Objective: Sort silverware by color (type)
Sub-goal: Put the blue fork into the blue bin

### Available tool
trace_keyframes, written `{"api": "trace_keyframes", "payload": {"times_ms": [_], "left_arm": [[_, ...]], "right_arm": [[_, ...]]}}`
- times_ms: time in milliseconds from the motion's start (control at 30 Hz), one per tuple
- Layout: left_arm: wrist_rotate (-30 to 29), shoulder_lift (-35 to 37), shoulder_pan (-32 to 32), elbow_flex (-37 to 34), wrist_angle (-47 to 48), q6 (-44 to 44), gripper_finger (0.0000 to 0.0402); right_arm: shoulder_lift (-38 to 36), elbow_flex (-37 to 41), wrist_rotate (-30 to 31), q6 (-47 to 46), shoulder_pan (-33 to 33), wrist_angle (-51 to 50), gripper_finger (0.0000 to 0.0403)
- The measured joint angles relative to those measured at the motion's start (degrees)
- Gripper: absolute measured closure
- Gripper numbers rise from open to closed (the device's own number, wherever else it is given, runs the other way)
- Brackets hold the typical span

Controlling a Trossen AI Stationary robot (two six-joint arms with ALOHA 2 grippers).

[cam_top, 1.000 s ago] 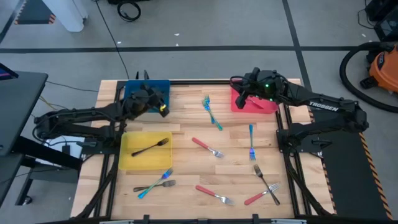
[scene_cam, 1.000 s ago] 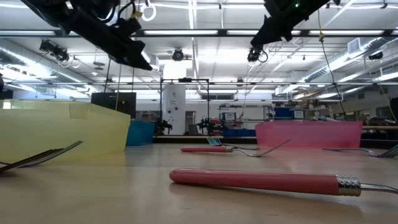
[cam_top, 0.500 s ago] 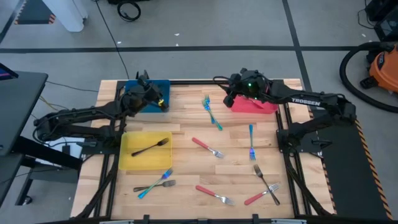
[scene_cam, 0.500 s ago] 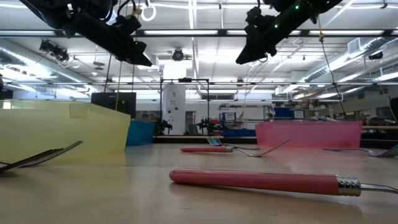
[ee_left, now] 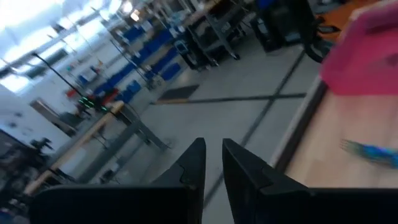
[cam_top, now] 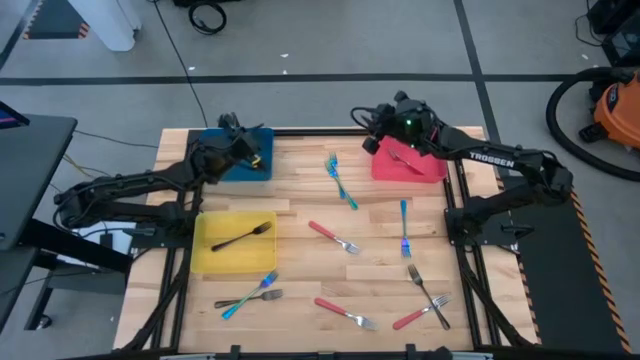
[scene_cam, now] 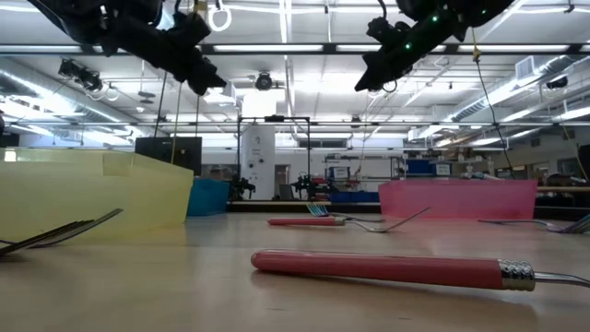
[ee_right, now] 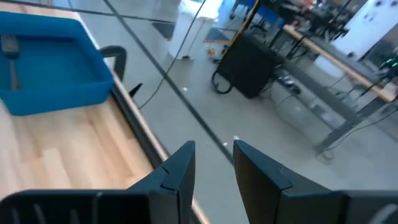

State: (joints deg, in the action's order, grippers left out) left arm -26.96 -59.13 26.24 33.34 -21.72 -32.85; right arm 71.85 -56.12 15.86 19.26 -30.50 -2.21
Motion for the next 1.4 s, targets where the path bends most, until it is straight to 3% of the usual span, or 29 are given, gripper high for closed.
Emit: {"api": "trace_keyframes", "payload": {"times_ms": [200, 367, 600, 800, 1167, 1400], "left_arm": [[-0.04, 0.76, 2.99, 0.12, -10.50, -3.65, 0.0347], [-0.04, 0.74, 6.23, 0.09, -12.21, -3.51, 0.0347], [0.02, 0.72, 7.56, 0.09, -9.73, 2.39, 0.0347], [0.02, 0.70, 7.56, 0.09, -9.68, 7.91, 0.0347], [0.24, 0.70, 7.27, 0.07, -10.13, 10.80, 0.0347], [0.24, 0.70, 7.27, 0.07, -5.24, 11.27, 0.0347]], "right_arm": [[-0.23, 0.00, 0.61, 2.37, -1.72, 2.70, 0.0285], [-0.23, 0.00, 0.08, 2.28, -3.61, 5.41, 0.0285], [-0.22, 0.00, -3.09, -2.34, -4.41, 4.96, 0.0285], [0.56, 0.00, -11.35, -10.78, -2.62, 4.39, 0.0285], [10.00, 0.00, -7.78, -16.56, 4.12, 1.71, 0.0285], [15.04, 0.00, -7.82, -22.66, 6.55, -1.61, 0.0285]]}}
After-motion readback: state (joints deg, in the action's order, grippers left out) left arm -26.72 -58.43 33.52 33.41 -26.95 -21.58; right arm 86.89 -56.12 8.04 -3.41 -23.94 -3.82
